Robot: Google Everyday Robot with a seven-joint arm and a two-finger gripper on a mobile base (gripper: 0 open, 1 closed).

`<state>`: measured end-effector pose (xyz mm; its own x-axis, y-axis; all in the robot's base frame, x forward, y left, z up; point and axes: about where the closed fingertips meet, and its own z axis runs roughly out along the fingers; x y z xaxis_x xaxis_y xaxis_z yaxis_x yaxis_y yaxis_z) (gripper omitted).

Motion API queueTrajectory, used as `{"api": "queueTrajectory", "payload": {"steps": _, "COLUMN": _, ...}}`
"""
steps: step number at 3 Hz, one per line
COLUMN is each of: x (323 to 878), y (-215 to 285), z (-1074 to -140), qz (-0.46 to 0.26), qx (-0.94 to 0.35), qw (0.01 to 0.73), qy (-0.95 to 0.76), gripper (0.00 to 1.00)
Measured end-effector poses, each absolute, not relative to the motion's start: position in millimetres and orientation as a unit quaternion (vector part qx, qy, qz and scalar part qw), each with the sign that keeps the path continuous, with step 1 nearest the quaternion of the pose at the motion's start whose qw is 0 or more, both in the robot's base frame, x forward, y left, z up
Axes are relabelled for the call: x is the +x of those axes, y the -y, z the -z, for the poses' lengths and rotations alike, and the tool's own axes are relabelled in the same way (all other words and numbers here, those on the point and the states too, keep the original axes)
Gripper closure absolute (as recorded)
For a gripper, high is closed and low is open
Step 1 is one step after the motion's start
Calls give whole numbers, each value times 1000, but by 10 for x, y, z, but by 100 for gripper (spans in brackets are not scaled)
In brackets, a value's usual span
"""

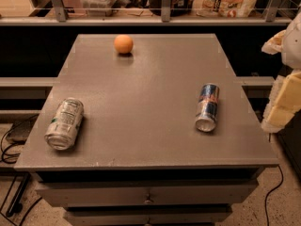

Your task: Move redbull can near 7up can

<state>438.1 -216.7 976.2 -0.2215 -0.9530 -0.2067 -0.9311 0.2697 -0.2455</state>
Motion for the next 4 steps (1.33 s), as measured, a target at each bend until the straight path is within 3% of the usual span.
{"api": "queueTrajectory", "payload": {"steps": 2, "x": 4527, "y": 2093, "z": -9689, "qz": 7, "qx": -584, "qw": 190, "qy": -789, "gripper": 0}}
{"api": "queueTrajectory", "payload": {"steps": 4, "x": 4903, "y": 1817, "z": -9195, "qz": -117, "qx": -466, "qw": 232, "qy": -846, "gripper": 0}}
